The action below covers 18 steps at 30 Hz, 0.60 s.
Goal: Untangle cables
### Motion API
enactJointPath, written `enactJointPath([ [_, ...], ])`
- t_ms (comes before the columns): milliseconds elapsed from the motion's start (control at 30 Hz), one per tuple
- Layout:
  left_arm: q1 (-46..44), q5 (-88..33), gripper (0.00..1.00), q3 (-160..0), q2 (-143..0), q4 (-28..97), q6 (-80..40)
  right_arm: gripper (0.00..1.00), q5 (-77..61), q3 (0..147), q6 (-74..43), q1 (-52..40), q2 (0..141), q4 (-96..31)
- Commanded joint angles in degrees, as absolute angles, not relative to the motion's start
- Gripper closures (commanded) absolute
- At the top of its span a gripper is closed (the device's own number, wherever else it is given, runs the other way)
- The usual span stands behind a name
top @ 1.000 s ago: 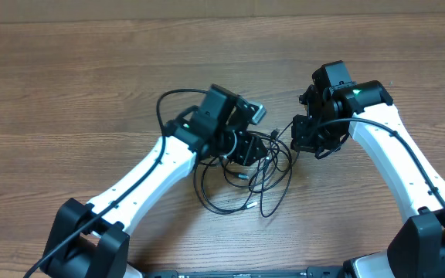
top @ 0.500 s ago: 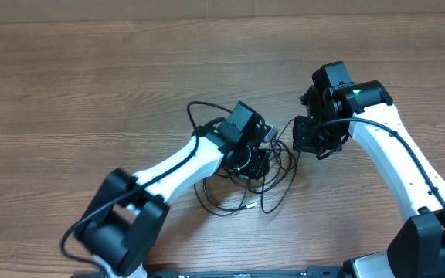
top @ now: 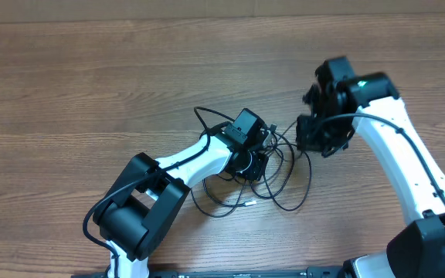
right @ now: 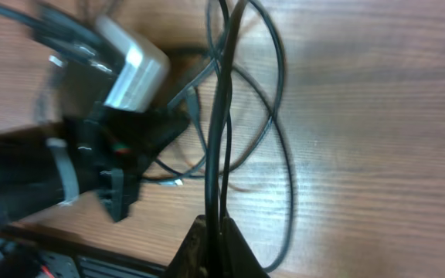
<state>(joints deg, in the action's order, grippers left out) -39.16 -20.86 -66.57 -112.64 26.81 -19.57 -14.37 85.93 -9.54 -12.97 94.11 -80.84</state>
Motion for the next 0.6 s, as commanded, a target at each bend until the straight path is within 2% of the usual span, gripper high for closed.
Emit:
enactJointPath([
  [0, -38.92, -11.81, 0.96, -65.73, -114.98, 27.66, -21.89, 0.96, -14.39, 92.97, -8.47, -11.73, 93.56, -82.63],
  [233, -38.72, -12.29, 0.96, -65.87, -114.13, 28.12, -21.89, 0.96, -14.44, 94.48, -8.45, -11.51, 93.56, -86.00],
  [567, -38.30, -12.27, 0.96, -67.51, -102.59, 24.43, -21.89, 0.96, -14.66, 93.58, -6.74, -11.88, 93.56, -87.77],
])
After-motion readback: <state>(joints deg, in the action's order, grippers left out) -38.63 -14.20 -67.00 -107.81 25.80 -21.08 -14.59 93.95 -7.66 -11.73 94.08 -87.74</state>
